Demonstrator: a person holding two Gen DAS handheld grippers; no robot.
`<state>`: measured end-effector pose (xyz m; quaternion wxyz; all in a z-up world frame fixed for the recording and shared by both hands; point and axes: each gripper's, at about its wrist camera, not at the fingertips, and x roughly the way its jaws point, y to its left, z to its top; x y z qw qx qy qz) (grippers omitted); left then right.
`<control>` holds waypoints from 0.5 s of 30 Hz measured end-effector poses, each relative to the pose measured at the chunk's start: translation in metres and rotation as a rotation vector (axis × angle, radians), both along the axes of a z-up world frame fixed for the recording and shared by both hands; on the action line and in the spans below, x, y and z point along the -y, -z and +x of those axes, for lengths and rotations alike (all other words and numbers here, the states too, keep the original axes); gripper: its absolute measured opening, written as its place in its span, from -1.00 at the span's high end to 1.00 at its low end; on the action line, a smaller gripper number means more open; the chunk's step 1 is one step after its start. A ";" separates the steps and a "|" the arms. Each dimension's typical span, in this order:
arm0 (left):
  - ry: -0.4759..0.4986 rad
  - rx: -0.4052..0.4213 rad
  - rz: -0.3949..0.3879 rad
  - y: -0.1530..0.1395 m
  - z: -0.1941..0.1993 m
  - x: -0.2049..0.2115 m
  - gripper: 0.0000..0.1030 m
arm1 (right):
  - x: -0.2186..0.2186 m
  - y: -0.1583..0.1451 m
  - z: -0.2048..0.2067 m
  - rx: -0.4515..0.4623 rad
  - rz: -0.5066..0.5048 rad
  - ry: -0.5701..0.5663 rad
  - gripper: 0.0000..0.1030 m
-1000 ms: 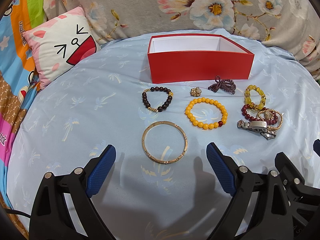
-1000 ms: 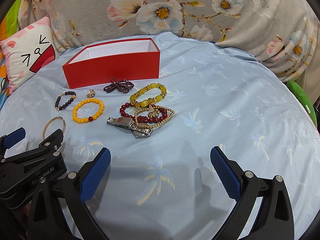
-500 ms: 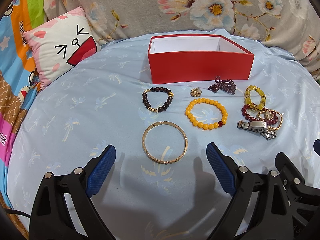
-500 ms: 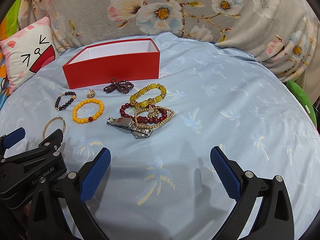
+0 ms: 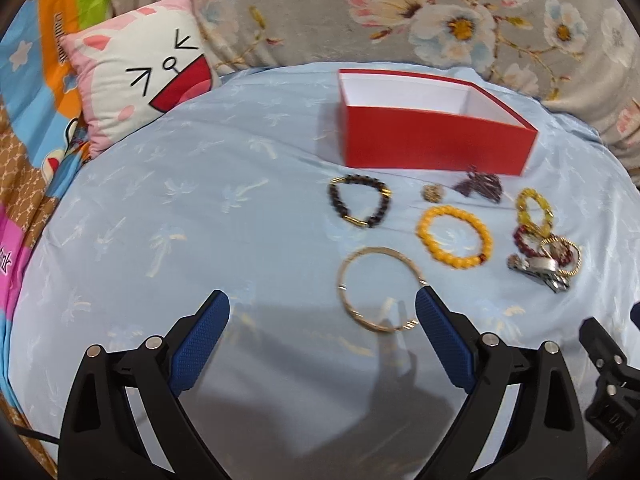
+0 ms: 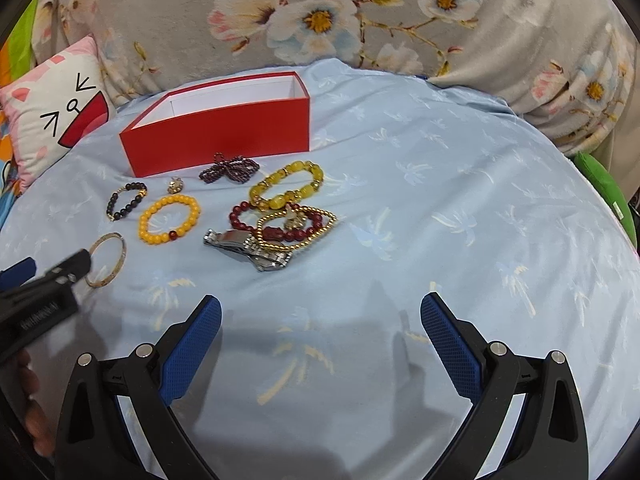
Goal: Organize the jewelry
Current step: 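Move the left tool to the gold studded bangle and grasp it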
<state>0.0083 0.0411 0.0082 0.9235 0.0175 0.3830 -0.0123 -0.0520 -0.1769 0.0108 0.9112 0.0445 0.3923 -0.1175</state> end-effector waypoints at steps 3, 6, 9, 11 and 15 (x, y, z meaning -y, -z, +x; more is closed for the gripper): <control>-0.018 -0.013 -0.024 -0.003 0.012 -0.014 -0.75 | 0.005 -0.001 0.001 -0.003 0.011 0.004 -0.87; -0.024 -0.026 -0.044 -0.007 0.021 -0.022 -0.74 | 0.007 -0.001 0.003 -0.012 0.015 0.001 -0.87; 0.008 -0.030 -0.065 -0.007 0.019 -0.018 -0.74 | 0.005 -0.002 0.005 -0.008 0.008 -0.010 -0.87; 0.043 -0.046 -0.059 -0.003 0.018 -0.009 -0.74 | 0.003 -0.003 0.007 -0.007 0.000 -0.016 -0.87; 0.103 -0.068 -0.033 0.005 0.016 0.018 -0.74 | 0.002 -0.005 0.011 -0.006 0.001 -0.027 -0.87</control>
